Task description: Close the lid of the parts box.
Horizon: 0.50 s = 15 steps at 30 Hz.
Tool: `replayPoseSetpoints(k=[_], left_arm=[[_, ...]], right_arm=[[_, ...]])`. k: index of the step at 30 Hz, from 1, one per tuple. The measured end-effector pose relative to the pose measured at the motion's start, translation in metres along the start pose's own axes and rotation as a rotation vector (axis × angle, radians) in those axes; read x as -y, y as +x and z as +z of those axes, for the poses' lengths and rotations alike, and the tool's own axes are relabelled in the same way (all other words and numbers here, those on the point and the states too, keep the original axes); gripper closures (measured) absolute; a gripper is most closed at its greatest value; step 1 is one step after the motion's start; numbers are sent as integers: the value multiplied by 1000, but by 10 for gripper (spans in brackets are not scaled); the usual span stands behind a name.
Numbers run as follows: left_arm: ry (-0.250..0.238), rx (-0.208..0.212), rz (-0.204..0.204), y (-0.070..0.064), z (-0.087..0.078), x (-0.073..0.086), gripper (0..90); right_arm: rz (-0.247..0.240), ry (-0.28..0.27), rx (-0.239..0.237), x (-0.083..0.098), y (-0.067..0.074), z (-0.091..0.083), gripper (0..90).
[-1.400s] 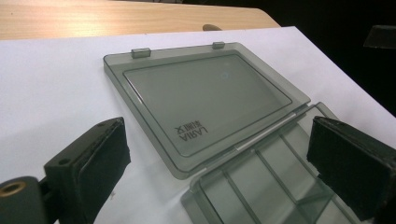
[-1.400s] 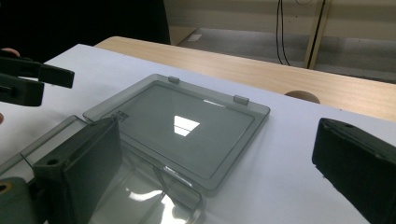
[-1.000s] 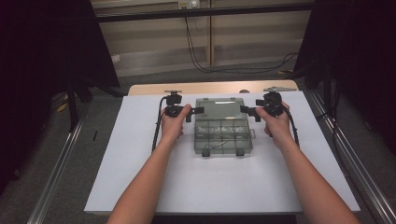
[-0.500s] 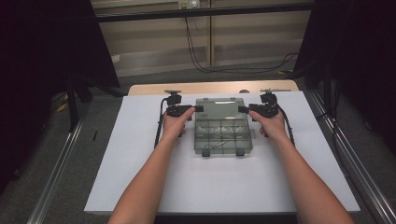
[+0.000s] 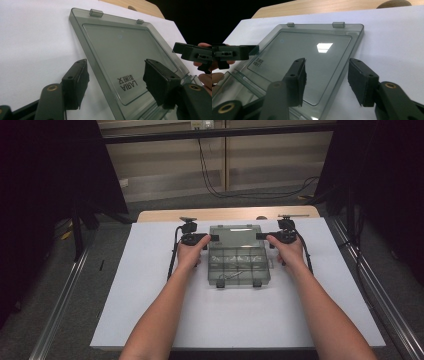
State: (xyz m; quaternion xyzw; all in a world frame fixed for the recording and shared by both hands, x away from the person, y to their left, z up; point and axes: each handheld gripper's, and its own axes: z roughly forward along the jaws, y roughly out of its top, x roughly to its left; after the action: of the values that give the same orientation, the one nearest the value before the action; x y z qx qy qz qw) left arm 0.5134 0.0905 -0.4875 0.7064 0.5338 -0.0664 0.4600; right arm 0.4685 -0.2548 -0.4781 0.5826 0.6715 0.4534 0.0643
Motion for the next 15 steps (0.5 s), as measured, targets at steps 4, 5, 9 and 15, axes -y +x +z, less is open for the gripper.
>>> replayPoseSetpoints(k=[4,5,9,15], left_arm=[[9,4,17,0,3,2,372],[5,4,3,-1,3,2,374],[6,2,-1,0,3,2,389],[33,17,-17,0,4,4,498]], right_arm=[[5,24,-14,2,0,5,532],[1,34,-4,3,0,6,541],[17,60,-5,6,-4,9,546],[65,83,-74,7,-9,12,518]])
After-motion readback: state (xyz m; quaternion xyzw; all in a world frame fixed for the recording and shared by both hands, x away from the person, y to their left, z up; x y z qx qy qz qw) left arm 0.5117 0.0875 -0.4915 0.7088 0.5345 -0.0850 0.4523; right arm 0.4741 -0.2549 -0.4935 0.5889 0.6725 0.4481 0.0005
